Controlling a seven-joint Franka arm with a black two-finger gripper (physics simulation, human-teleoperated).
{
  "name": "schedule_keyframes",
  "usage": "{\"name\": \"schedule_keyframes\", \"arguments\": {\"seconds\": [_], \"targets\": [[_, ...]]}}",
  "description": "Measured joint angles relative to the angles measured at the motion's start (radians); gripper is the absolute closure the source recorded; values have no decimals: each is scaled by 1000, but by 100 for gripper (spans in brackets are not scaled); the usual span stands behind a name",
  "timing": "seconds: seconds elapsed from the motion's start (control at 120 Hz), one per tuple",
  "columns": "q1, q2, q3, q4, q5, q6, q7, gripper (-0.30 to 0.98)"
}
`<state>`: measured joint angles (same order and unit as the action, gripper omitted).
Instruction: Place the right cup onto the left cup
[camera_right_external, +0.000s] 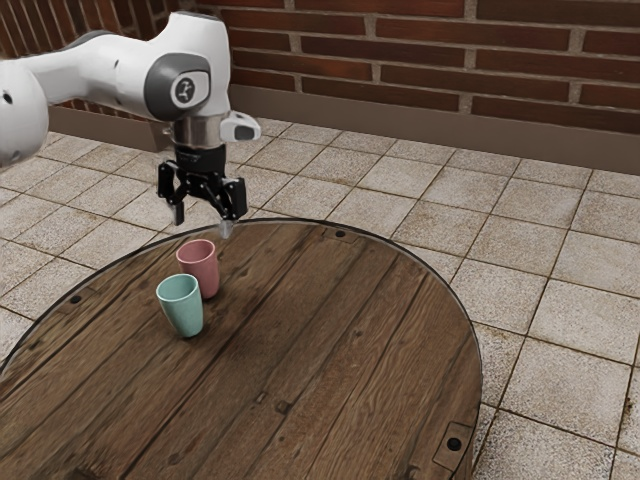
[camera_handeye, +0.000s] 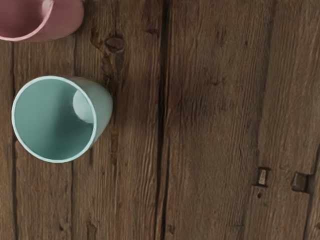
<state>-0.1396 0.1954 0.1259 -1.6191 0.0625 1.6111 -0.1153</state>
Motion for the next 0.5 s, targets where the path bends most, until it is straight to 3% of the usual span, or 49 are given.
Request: {"name": "schedule_keyframes", "arguments": {"seconds": [0.25, 0.5], "targets": [[-10, 95, -6, -94, 2, 198, -23, 0], [-11, 17, 31, -296, 0, 347, -46, 0]]}}
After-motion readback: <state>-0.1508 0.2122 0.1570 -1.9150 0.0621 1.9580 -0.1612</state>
